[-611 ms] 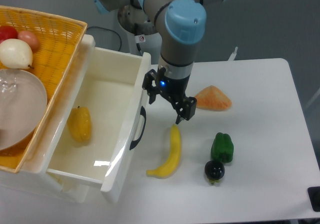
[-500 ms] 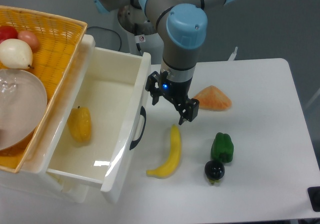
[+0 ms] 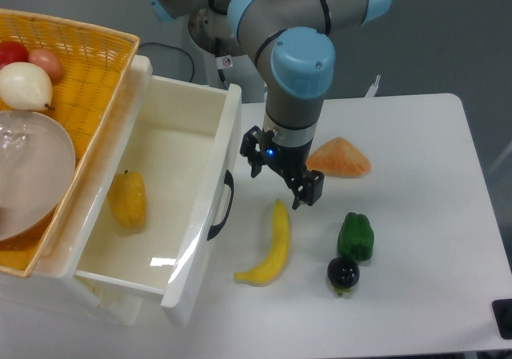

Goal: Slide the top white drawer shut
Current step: 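Move the gripper down beside the open white drawer's front panel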

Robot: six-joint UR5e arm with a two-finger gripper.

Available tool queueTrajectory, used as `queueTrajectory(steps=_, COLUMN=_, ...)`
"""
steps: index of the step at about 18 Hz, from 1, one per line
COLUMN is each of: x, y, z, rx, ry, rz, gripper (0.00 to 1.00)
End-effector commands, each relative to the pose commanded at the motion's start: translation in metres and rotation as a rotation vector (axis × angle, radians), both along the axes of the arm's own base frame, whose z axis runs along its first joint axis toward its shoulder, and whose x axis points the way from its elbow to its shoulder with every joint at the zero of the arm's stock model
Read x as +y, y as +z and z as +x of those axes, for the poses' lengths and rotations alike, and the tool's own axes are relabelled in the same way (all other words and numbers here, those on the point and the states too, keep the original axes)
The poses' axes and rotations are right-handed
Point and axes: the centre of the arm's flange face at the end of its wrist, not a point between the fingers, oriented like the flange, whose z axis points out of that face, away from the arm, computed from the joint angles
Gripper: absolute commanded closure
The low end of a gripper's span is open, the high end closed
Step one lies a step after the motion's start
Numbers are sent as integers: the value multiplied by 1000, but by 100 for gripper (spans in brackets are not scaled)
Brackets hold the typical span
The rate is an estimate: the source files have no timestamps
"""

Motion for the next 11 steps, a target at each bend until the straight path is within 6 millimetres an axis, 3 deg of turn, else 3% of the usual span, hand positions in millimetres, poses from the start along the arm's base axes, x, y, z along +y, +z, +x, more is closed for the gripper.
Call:
queueTrajectory(steps=4, x=1, y=-17, z=-15, rx=61, ry=25, rz=-61, gripper=0)
queueTrajectory(steps=7, x=5, y=-26, z=-22, rx=50, ry=179, rz=-67, gripper=0)
queueTrajectory(steps=11, x=5, y=-23, z=-29, rx=49, ry=263, rz=-61, gripper=0)
